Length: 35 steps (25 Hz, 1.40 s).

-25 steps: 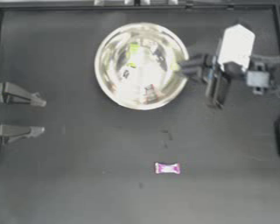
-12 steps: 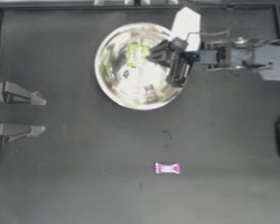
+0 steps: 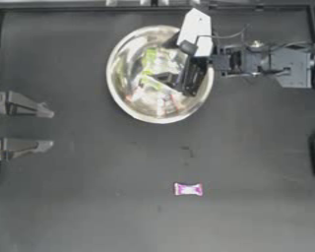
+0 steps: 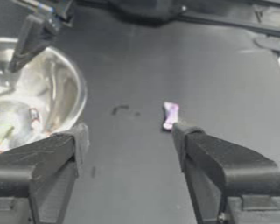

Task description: Put candies in bowl

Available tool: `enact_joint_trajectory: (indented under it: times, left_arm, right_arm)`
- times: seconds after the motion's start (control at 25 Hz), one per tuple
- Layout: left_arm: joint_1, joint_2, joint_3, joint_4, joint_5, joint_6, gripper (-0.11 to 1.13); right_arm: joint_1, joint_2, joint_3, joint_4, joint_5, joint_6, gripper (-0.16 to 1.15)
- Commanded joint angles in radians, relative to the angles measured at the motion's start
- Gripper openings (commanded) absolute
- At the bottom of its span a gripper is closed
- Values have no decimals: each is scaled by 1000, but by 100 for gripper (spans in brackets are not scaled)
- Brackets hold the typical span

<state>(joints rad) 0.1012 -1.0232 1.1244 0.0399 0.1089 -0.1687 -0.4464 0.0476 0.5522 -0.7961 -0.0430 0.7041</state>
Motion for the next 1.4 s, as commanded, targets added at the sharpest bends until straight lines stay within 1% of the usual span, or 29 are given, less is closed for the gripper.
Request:
enact_joint_trajectory:
  times: [0.04, 0.12, 0.4, 0.6, 0.76, 0.92, 1.16, 1.4]
  left_arm:
    - [3, 18, -28, 0, -8, 2, 93]
    - [5, 18, -28, 2, -8, 2, 93]
    - [9, 18, -25, 2, -8, 3, 93]
    - [9, 18, -28, 2, -5, 3, 93]
    - [9, 12, -28, 8, -2, 9, 93]
    - [9, 12, -26, 35, 2, 12, 93]
    - [8, 9, -28, 130, 2, 12, 96]
    - [8, -3, -25, 141, 2, 12, 96]
  right_arm:
    - [3, -49, -17, 8, -12, 2, 98]
    - [15, -89, -2, 8, -20, 2, 98]
    - [69, -288, 78, 11, -26, 2, 98]
    - [127, -420, 141, 25, -21, 3, 98]
    - [184, -531, 209, 52, -6, 5, 98]
    - [235, -640, 279, 72, 20, 5, 98]
    - [308, -795, 374, 106, 66, 6, 98]
    - [382, -894, 437, 115, 141, 11, 98]
